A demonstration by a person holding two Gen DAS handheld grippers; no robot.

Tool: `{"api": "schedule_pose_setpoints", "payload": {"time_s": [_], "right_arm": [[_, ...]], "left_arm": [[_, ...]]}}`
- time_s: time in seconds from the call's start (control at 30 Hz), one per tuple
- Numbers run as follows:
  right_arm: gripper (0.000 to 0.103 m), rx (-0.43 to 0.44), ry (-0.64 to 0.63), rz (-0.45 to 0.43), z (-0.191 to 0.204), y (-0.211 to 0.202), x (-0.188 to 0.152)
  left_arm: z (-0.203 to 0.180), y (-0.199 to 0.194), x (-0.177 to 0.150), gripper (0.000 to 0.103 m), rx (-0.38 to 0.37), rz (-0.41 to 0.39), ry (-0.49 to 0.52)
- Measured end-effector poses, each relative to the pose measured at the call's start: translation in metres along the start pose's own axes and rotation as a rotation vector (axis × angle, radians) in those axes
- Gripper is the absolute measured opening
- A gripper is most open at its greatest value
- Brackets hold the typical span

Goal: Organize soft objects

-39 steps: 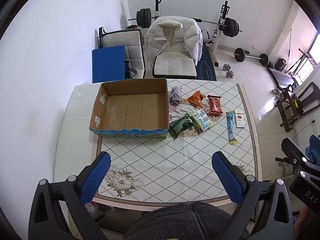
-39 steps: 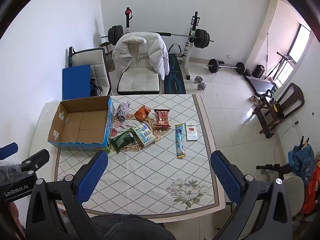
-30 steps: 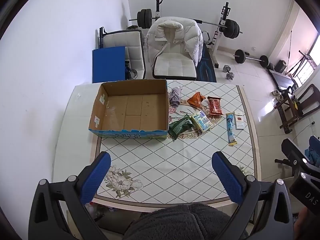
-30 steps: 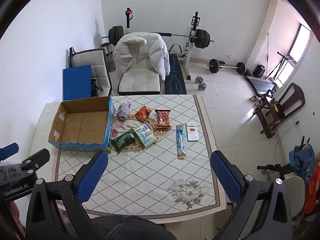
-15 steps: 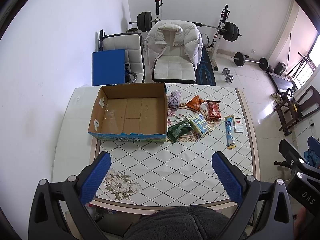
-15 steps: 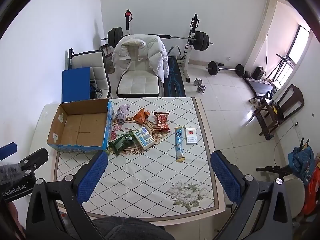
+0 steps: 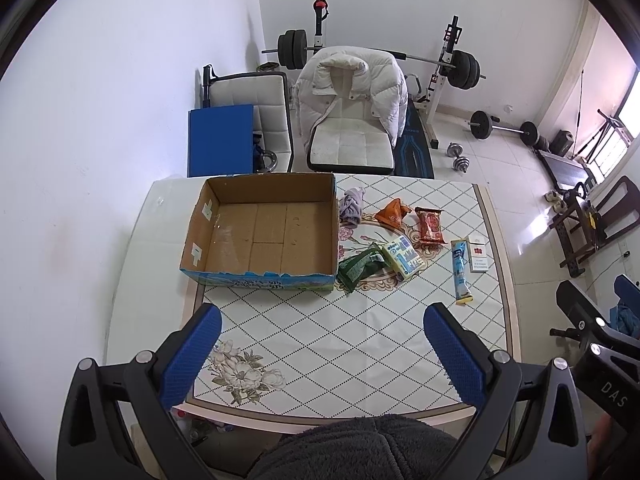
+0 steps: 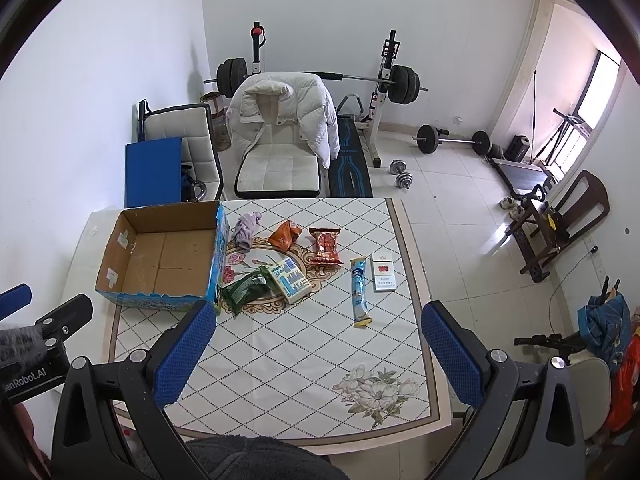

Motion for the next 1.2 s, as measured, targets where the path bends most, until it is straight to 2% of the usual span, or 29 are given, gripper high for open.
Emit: {"api": "schedule_pose_setpoints", "payload": {"time_s": [0.6, 1.2], "right_arm": [[0.103, -0.01, 0.006, -0.016, 0.009, -0.011, 0.011], [0.103, -0.009, 0.017, -0.027, 0.003, -0.017, 0.006]], "left_arm": [[0.002, -0.007, 0.002, 0.103, -0.001, -0.02, 0.005], [-0.001, -0.01, 0.001, 0.103, 0.003, -0.026, 0.009]]}}
Point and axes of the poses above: each gripper's, at about its wrist camera, not at the fingertips, and y roughly the way its jaws point, z to its left, x to its top, the point moved 2 cm from there along y, roughly the way its jaws point, and after that the axes turned 7 degrees about -x, right-handed, at the moved point
